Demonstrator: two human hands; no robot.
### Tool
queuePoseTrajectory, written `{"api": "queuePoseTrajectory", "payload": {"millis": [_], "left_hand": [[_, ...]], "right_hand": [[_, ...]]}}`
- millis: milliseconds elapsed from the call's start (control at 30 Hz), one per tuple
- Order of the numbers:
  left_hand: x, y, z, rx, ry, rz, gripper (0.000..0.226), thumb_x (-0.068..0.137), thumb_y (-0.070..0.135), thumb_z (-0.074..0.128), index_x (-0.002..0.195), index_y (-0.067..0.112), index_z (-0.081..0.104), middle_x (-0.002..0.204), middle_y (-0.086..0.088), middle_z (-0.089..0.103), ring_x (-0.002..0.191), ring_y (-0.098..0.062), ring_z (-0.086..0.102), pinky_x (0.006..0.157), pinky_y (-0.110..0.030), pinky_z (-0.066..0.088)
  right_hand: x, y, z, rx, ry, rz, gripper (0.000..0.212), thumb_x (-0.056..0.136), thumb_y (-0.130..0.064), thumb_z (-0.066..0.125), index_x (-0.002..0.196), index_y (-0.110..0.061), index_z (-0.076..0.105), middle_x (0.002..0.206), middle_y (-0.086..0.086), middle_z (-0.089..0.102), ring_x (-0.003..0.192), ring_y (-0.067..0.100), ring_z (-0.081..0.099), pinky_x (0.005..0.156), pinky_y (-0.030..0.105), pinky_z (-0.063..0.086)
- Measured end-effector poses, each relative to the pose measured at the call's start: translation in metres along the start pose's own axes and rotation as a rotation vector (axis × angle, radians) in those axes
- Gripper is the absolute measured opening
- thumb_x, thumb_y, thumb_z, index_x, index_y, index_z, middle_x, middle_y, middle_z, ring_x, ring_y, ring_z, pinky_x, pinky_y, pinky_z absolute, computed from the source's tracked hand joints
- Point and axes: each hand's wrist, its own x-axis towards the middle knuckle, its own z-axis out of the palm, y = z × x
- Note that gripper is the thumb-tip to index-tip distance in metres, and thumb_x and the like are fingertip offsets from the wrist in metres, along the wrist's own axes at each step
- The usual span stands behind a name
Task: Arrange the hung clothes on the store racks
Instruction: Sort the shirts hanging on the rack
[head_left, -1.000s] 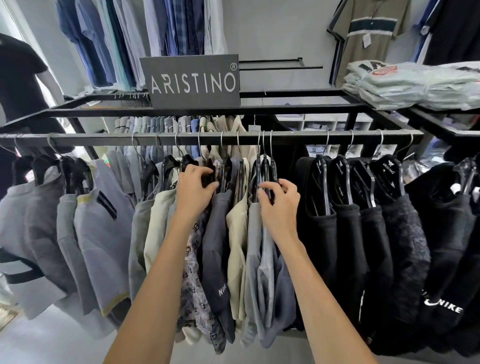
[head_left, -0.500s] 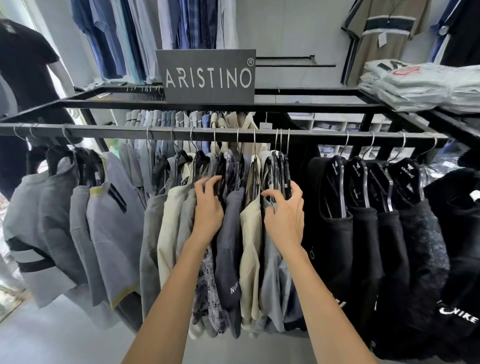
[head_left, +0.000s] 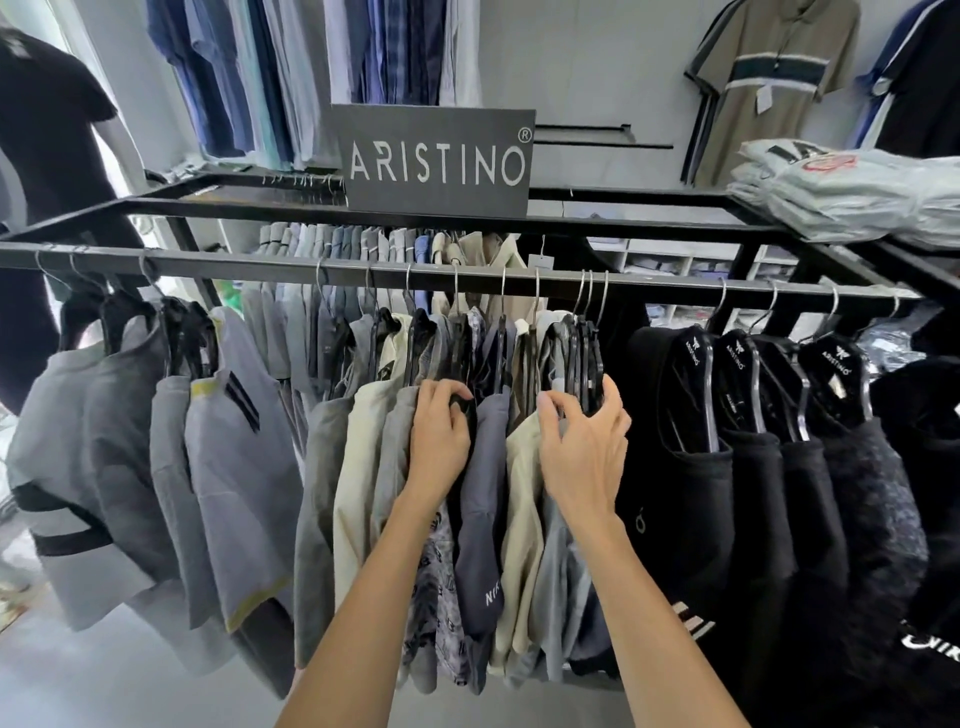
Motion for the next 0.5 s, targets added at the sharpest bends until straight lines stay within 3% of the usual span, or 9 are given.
{"api": "queuePoseTrajectory", "payload": {"millis": [67, 133, 233, 367, 433, 500], "left_hand": [[0.001, -0.001, 0.0, -0.009, -0.002, -0.001, 0.028, 0.089, -0.009, 0.044, 0.094, 0.013, 0.06, 0.1, 0.001, 0.048, 0.093, -0.008, 0.048, 0.083, -0.01, 0.035], [0.001, 0.001, 0.0, -0.014, -0.004, -0.012, 0.029, 0.09, -0.008, 0.044, 0.092, 0.013, 0.063, 0.101, 0.0, 0.048, 0.092, -0.007, 0.049, 0.082, -0.007, 0.035], [0.003, 0.006, 0.0, 0.004, -0.029, -0.025, 0.028, 0.09, -0.008, 0.044, 0.093, 0.011, 0.065, 0.104, 0.0, 0.049, 0.092, -0.01, 0.05, 0.078, -0.015, 0.038], [0.003, 0.018, -0.001, 0.08, 0.017, -0.1, 0.026, 0.088, -0.007, 0.046, 0.1, 0.01, 0.062, 0.118, -0.004, 0.05, 0.102, -0.021, 0.052, 0.082, -0.036, 0.048], [0.003, 0.031, -0.005, 0.113, 0.107, -0.041, 0.02, 0.09, -0.003, 0.048, 0.1, 0.009, 0.061, 0.12, -0.005, 0.049, 0.109, -0.021, 0.048, 0.089, -0.031, 0.044], [0.006, 0.049, -0.01, 0.063, 0.129, 0.088, 0.014, 0.093, 0.004, 0.049, 0.099, 0.011, 0.06, 0.109, -0.001, 0.053, 0.102, -0.016, 0.049, 0.088, -0.025, 0.041]], "right_hand": [[0.0, -0.01, 0.009, -0.14, 0.04, -0.006, 0.051, 0.093, -0.062, 0.049, 0.124, -0.023, 0.061, 0.162, 0.014, 0.014, 0.146, 0.036, 0.02, 0.116, 0.054, 0.026], [0.005, -0.021, 0.018, -0.264, 0.006, 0.014, 0.057, 0.089, -0.051, 0.063, 0.128, -0.011, 0.057, 0.163, 0.018, 0.009, 0.147, 0.039, 0.016, 0.117, 0.054, 0.019], [0.012, -0.036, 0.025, -0.309, -0.042, 0.086, 0.039, 0.085, -0.032, 0.07, 0.116, -0.009, 0.062, 0.163, 0.02, 0.009, 0.148, 0.039, 0.012, 0.118, 0.053, 0.018], [0.015, -0.039, 0.023, -0.149, 0.017, 0.111, 0.018, 0.082, -0.014, 0.065, 0.099, -0.008, 0.065, 0.158, 0.015, 0.017, 0.144, 0.036, 0.018, 0.116, 0.052, 0.023], [0.014, -0.042, 0.015, 0.006, 0.004, 0.157, 0.014, 0.083, -0.014, 0.066, 0.096, -0.01, 0.065, 0.158, 0.012, 0.016, 0.144, 0.034, 0.014, 0.116, 0.05, 0.021], [0.012, -0.051, 0.003, 0.113, 0.014, 0.182, 0.009, 0.083, -0.015, 0.066, 0.09, -0.013, 0.06, 0.158, 0.01, 0.017, 0.143, 0.032, 0.014, 0.114, 0.046, 0.025]]}}
